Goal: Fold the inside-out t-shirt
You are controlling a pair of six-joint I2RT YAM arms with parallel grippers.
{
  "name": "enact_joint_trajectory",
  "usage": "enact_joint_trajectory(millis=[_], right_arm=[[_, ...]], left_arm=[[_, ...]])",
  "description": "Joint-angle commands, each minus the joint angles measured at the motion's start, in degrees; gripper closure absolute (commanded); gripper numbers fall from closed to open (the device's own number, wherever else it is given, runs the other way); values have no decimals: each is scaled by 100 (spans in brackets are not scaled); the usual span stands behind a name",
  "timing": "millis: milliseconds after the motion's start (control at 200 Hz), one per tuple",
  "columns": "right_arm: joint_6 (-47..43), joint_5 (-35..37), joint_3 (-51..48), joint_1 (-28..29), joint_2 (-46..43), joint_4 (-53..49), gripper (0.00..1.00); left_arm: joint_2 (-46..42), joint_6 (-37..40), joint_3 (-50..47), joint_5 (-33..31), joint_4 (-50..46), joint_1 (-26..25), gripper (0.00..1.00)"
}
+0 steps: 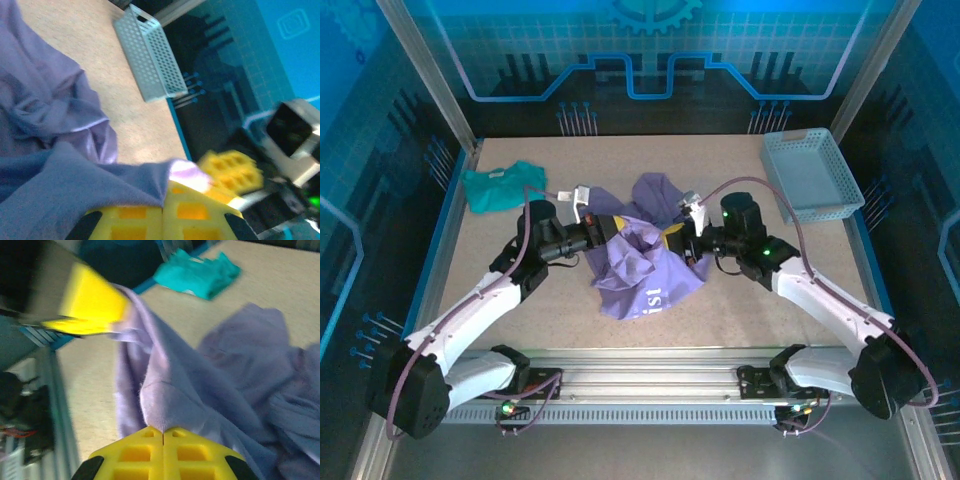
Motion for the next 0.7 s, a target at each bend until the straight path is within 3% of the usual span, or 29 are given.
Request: enact_joint_trajectory(millis=[0,230,385,490,695], right_arm=[[187,-1585,12,-62,-40,435,100],[481,-1945,102,-46,341,905,100],[553,-1554,293,-52,567,696,100],[620,-1394,380,-45,670,615,100],[796,-1213,503,-46,849,622,100]], left_arm=[[-27,409,52,-626,-309,60,100],[232,752,250,-636,-702,57,94],[-106,1094,120,-764,-1024,42,70],[-538,1363,-52,-743,-1211,-7,59],[-1077,1808,-133,-654,-1552,-558,55]])
